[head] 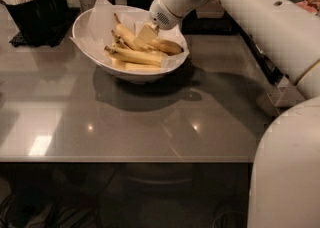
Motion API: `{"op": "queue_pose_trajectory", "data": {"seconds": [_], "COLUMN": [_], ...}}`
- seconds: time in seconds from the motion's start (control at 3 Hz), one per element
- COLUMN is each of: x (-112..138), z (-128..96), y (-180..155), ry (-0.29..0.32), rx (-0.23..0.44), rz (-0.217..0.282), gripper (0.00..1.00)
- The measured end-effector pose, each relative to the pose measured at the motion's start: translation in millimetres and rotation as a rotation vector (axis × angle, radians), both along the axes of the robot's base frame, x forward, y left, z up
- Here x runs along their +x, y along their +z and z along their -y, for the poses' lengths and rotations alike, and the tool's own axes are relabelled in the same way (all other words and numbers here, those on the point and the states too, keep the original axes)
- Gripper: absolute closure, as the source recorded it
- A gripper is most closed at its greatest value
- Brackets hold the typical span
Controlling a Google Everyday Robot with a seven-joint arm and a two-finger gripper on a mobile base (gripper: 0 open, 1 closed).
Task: Pick banana from white bowl
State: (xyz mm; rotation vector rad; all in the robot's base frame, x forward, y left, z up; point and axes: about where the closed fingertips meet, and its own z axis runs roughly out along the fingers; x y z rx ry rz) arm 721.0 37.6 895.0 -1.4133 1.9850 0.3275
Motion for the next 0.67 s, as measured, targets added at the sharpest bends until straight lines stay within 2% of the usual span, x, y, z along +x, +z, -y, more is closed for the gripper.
{"op": "queue_pose_trajectory", "data": {"seconds": [0.33,0.67], "x": [-1.7,-5.8], "z": [-0.3,-4.3], "y": [-0.6,-0.4], "ry": [0.01,0.026], "rx": [0.015,0.062], "rz": [-0.03,-0.086], "gripper": [0.49,0.45]}}
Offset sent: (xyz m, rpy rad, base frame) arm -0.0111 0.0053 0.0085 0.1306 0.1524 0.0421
